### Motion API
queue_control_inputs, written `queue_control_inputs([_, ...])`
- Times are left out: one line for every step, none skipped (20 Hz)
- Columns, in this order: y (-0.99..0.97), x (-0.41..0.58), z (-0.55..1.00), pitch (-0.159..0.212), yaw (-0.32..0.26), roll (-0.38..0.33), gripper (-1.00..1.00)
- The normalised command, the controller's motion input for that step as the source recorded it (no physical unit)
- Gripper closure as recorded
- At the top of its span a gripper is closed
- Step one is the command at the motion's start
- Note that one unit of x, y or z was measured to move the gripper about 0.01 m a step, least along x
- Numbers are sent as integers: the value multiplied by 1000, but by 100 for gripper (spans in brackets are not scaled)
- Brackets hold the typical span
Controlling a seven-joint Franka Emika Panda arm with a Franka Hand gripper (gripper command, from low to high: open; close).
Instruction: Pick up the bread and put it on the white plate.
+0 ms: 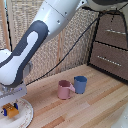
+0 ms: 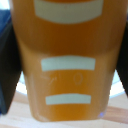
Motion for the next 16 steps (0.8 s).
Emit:
queue_control_inputs([194, 443, 0, -140, 96, -213, -100])
queue_control_inputs([200, 437, 0, -141, 99, -208, -100])
queue_control_inputs([220, 420, 0, -138, 105, -195, -100])
queue_control_inputs([229, 371, -29, -141, 103, -191, 100])
queue_control_inputs([231, 340, -29, -136, 102, -167, 100])
queue_control_inputs([186, 286, 0, -130, 85, -147, -100])
queue_control_inputs([97, 180, 0, -121, 55, -112, -100])
queue_control_inputs([0, 220, 271, -123, 16, -62, -100])
queue_control_inputs([-109, 154, 391, -21, 0, 0, -100])
queue_control_inputs([-206, 206, 729, 0, 0, 0, -100])
queue_control_inputs([-251, 183, 937, 0, 41, 0, -100])
queue_control_inputs([-323, 129, 880, 0, 121, 0, -100])
queue_control_inputs([-294, 194, 834, -22, 112, -5, -100])
queue_control_inputs([-166, 320, 751, -122, 50, -80, -100])
queue_control_inputs([-177, 351, 686, -150, 46, -79, -100])
queue_control_inputs([-137, 357, 600, -170, 43, -101, -100])
